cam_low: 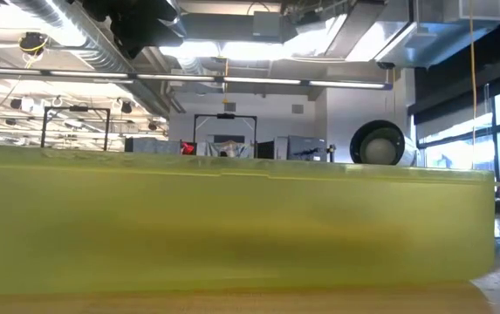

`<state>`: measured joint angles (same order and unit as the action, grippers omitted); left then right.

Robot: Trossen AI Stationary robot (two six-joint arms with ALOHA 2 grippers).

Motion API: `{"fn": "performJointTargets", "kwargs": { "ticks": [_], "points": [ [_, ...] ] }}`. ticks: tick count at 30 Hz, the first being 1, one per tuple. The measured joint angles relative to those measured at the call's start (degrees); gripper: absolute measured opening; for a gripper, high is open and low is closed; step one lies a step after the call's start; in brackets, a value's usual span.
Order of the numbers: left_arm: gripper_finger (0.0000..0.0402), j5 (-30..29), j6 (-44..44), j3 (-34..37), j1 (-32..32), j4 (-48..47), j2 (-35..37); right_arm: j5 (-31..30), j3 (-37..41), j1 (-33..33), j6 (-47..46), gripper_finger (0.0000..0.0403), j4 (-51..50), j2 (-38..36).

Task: Pick & place school supplies into a supply box
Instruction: Put the pink pencil into the yellow supplies box

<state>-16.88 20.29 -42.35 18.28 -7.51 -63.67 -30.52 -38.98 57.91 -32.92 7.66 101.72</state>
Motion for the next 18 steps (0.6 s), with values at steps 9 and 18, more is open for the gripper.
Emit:
{"fn": "performJointTargets", "kwargs": {
  "ticks": [9, 18],
  "points": [
    [0.0196, 0.0, 0.03, 0.0, -0.02, -0.02, 0.01, -0.02, 0.0, 0.02, -1.38, 0.0135, 2.05, 0.29],
    [0.0196, 0.0, 0.0, 0.0, -0.01, -0.02, -0.01, -11.69, 3.28, 5.83, -4.75, 0.0135, 9.15, 3.48]
  ]
}}
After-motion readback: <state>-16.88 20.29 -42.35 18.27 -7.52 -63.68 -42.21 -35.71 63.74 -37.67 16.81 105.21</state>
